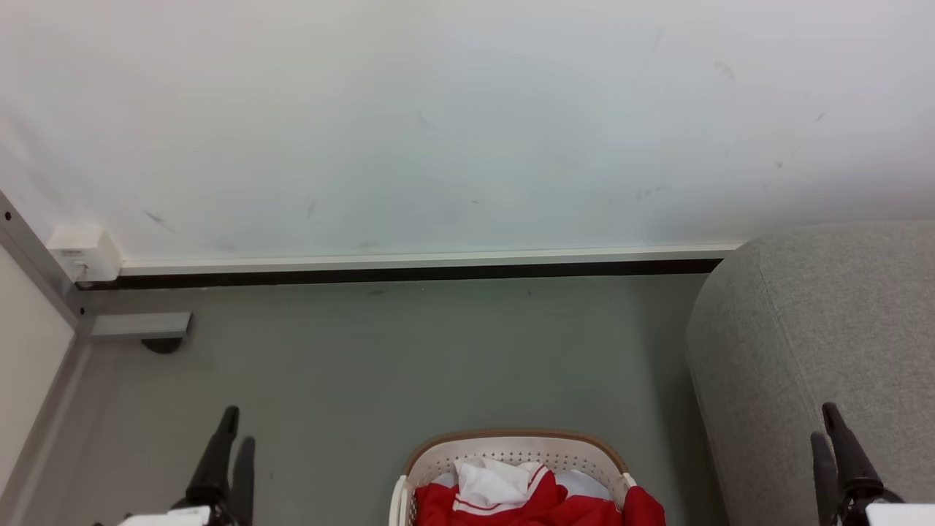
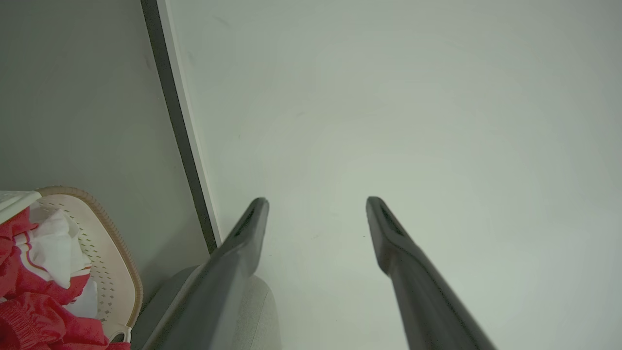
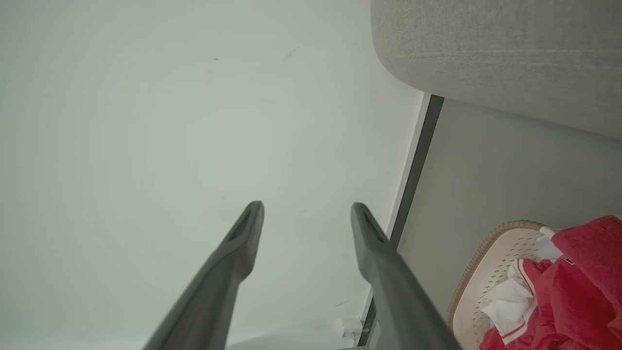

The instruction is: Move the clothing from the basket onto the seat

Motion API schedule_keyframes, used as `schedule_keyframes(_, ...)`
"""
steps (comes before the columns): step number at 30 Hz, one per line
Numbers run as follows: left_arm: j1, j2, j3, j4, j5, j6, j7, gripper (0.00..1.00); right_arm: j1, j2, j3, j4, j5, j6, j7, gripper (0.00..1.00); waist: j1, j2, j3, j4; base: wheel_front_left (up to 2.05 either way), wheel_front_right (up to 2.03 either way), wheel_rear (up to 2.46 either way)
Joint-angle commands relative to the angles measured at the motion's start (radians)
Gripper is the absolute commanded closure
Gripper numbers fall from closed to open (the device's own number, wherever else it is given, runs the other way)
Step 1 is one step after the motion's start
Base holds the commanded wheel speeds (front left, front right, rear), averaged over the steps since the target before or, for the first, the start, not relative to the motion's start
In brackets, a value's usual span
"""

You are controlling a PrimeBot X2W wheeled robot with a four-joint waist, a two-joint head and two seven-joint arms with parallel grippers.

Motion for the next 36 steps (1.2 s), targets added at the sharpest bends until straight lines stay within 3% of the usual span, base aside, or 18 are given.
schedule_keyframes(1,0.000,0.000,-0.001,-0.002,0.000,0.000,-0.003,0.00,0.000,0.000,0.003,-0.003,0.000,0.000,-0.002,0.00,0.0000,0.0000,0.000,0.000,0.00,0.00,0.00)
schedule_keyframes(18,0.001,0.004,-0.014,-0.067,0.069,0.000,-0.086,0.00,-0.018,-0.005,0.092,-0.058,-0.026,0.002,-0.086,0.00,0.0000,0.0000,0.005,0.000,0.00,0.00,0.00)
schedule_keyframes(36,0.017,0.008,-0.016,-0.145,0.413,0.000,-0.155,0.00,-0.031,-0.008,0.148,-0.110,-0.296,0.003,-0.155,0.00,0.0000,0.0000,0.007,-0.001,0.00,0.00,0.00)
